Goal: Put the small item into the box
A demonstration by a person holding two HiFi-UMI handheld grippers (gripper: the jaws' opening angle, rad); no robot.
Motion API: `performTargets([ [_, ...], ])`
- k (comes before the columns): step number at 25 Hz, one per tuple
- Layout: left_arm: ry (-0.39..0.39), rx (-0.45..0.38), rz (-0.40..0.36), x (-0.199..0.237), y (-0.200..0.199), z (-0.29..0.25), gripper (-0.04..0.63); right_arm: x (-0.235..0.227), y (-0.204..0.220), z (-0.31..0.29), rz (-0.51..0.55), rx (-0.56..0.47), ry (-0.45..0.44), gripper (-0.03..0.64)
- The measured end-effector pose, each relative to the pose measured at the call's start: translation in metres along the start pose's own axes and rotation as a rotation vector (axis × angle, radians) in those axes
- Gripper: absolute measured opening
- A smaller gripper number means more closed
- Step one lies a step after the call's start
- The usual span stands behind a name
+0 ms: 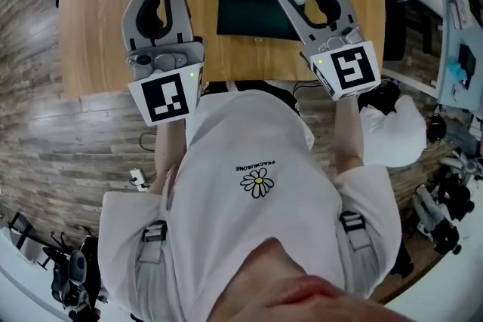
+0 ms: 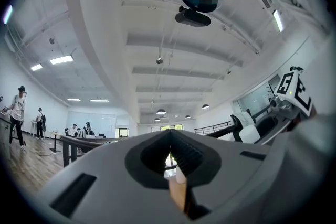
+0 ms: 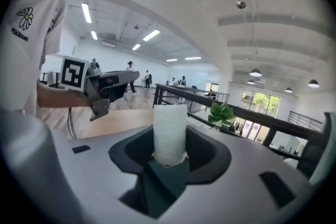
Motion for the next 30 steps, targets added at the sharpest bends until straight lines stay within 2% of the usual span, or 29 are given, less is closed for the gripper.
performTargets([
  [7, -0.065, 0.023, 0.017, 0.003, 0.012, 0.014, 0.015, 0.032, 0.041, -0.04, 0.228, 0.27, -0.301, 0.173],
  [11, -0.068, 0.037, 0.016, 0.005, 0.017, 0.016, 0.015, 0.051, 0.079, -0.065, 0.278, 0.444, -0.478, 0.175],
  [14, -0.081, 0.041, 0.031, 0.009, 0.019, 0.014, 0.015, 0.056, 0.108, -0.083, 0.319, 0.568, -0.561, 0.175],
  [18, -0.098, 0.049, 0.026, 0.014, 0.022, 0.016, 0.015, 0.06, 0.148, -0.103, 0.392, 0.74, -0.628, 0.175],
  [22, -0.117, 0.074, 0.012, 0.017, 0.025, 0.02, 0.015, 0.066, 0.182, -0.112, 0.445, 0.892, -0.653, 0.175],
  [27, -0.131, 0.114, -0.027, 0.019, 0.031, 0.021, 0.015, 0.067, 0.205, -0.12, 0.478, 1.011, -0.599, 0.175],
  [30, -0.141, 0.133, -0.025, 0.021, 0.036, 0.021, 0.015, 0.065, 0.215, -0.127, 0.535, 1.041, -0.555, 0.176],
])
Point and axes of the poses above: the fingertips, and each gripper's own axes: z backward along the fingers, x to its left, y out of its underside, the point moved 5 cm from there along z, backward along the fingers, and after that the axes turned 11 degrees about x, right-handed, at the moved point
